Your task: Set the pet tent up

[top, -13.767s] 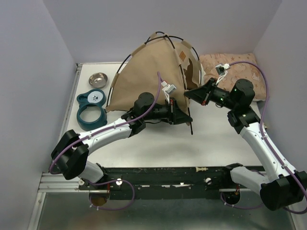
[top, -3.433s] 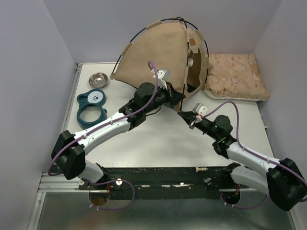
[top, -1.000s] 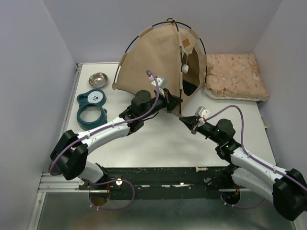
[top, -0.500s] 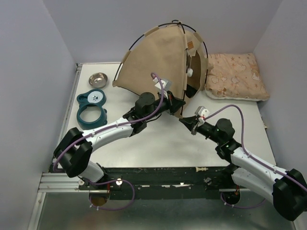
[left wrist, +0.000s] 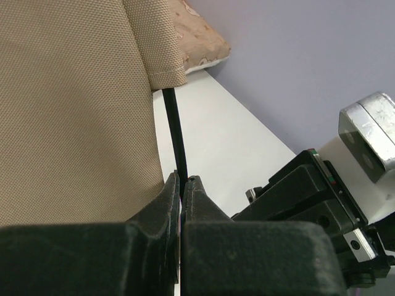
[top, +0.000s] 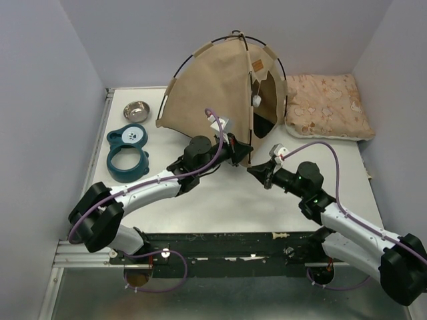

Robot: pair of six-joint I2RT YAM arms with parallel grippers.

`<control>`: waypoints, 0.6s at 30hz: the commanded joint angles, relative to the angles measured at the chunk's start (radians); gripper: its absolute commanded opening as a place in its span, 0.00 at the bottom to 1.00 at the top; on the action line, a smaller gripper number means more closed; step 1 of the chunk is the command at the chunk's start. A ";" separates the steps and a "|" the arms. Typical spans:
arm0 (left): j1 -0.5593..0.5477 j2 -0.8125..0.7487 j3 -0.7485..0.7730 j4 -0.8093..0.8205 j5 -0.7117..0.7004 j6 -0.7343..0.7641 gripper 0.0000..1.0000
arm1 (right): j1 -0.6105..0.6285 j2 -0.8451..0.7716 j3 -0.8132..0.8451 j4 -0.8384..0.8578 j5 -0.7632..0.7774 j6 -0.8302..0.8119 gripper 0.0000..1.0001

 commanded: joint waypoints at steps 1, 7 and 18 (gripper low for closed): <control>0.001 -0.014 -0.057 -0.068 -0.053 0.077 0.00 | 0.003 -0.051 0.063 0.019 -0.029 0.053 0.06; 0.001 -0.034 -0.101 -0.117 0.025 0.124 0.00 | 0.003 -0.108 0.102 -0.073 -0.116 0.078 0.38; 0.113 -0.210 -0.161 -0.564 0.405 0.435 0.00 | -0.106 -0.201 0.310 -0.555 -0.086 -0.160 0.82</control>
